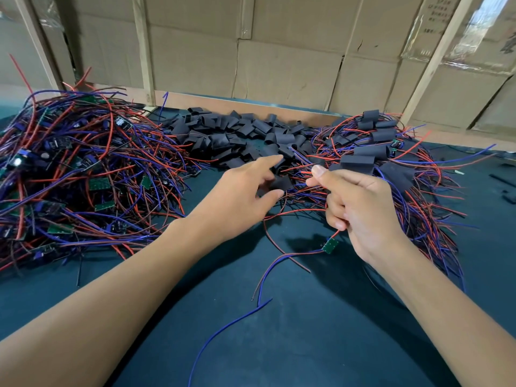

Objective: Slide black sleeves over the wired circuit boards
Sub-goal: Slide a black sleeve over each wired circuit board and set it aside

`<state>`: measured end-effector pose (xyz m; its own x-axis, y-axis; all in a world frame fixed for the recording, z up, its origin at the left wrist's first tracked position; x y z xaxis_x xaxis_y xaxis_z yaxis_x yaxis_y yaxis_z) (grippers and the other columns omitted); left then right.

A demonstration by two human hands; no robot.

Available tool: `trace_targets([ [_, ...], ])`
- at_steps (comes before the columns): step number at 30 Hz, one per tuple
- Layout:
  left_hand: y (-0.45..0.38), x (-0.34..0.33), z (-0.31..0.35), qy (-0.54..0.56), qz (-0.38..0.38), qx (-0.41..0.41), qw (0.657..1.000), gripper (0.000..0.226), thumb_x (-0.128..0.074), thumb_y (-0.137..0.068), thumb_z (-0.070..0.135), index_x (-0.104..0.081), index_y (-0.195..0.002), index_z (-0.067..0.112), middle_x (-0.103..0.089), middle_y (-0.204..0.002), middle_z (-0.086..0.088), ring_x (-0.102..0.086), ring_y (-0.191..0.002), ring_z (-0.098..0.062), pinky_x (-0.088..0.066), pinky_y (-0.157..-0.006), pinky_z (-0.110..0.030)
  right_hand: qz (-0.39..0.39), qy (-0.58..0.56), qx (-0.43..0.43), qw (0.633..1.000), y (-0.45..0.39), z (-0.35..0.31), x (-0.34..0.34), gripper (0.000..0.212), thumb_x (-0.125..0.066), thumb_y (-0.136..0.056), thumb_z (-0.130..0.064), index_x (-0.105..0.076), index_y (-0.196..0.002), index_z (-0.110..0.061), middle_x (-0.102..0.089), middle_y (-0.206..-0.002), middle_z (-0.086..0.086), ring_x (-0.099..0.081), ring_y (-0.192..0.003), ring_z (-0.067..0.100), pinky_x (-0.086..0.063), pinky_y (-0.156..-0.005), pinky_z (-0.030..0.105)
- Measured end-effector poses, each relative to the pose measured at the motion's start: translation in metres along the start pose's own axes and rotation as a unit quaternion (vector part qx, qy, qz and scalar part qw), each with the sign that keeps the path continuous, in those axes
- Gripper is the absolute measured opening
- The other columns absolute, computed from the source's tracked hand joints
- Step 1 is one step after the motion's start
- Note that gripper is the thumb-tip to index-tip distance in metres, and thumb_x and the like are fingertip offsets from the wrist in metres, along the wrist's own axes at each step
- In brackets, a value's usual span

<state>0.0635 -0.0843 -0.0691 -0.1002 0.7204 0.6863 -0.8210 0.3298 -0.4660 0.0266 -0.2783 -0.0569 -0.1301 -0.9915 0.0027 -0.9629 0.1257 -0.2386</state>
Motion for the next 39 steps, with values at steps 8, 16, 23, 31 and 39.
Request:
trace_targets([
  [8, 0.004, -0.005, 0.015, 0.087, 0.039, -0.074, 0.993, 0.033, -0.065, -0.097, 0.013, -0.065, -0.128, 0.021, -0.059, -0.106, 0.014, -0.062, -0.102, -0.005, -0.048, -0.092, -0.019, 0.003, 0.02, 0.011, 1.0, 0.001, 0.001, 0.0, 0.02, -0.077, -0.085, -0.027, -0.078, -0.076, -0.009, -0.027, -0.04, -0.01, -0.017, -0.038, 0.015, -0.013, -0.047, 0.031],
  [16, 0.006, -0.004, 0.017, 0.125, 0.077, -0.063, 0.987, 0.021, -0.064, -0.097, 0.01, -0.067, -0.116, 0.016, -0.06, -0.101, 0.009, -0.065, -0.079, -0.007, -0.051, -0.076, -0.018, -0.007, 0.037, 0.022, 0.999, 0.002, 0.001, 0.0, 0.022, -0.074, -0.088, -0.027, -0.077, -0.072, -0.013, -0.036, -0.039, -0.014, -0.018, -0.037, 0.015, -0.013, -0.048, 0.034],
  [23, 0.008, 0.0, 0.024, 0.05, 0.064, -0.128, 0.988, 0.02, -0.067, -0.095, 0.007, -0.068, -0.114, 0.008, -0.063, -0.104, 0.003, -0.058, -0.093, -0.006, -0.049, -0.084, -0.023, -0.049, 0.082, 0.002, 0.995, 0.001, 0.005, -0.001, 0.026, -0.074, -0.09, -0.034, -0.077, -0.075, -0.012, -0.028, -0.042, -0.005, -0.019, -0.041, 0.018, -0.018, -0.046, 0.029],
  [31, 0.004, 0.014, 0.019, 0.055, 0.17, -0.043, 0.983, 0.006, -0.073, -0.089, 0.013, -0.072, -0.092, 0.018, -0.068, -0.086, 0.005, -0.061, -0.077, -0.008, -0.049, -0.074, -0.023, -0.118, 0.067, -0.005, 0.991, 0.001, 0.011, -0.01, 0.02, -0.077, -0.087, -0.029, -0.075, -0.085, -0.01, -0.072, -0.073, 0.006, -0.067, -0.068, 0.018, -0.056, -0.072, 0.027],
  [39, 0.0, 0.035, -0.006, 0.237, 0.296, 0.147, 0.914, 0.021, -0.075, -0.085, 0.018, -0.065, -0.076, 0.035, -0.074, -0.076, 0.01, -0.074, -0.084, -0.016, -0.058, -0.086, -0.048, -0.203, -0.036, -0.077, 0.976, 0.006, 0.009, -0.015, 0.022, -0.071, -0.075, -0.007, -0.071, -0.097, -0.009, -0.076, -0.094, 0.016, -0.075, -0.089, 0.034, -0.059, -0.086, 0.039],
])
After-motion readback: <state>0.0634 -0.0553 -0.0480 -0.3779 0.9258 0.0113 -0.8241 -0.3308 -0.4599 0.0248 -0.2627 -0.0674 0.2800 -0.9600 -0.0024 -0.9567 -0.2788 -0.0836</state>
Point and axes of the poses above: each hand's wrist, its own y-axis away from the middle knuckle, its own x-axis out of the back of the hand, z = x × y, the point moved 3 cm from there along -y, towards the middle knuckle
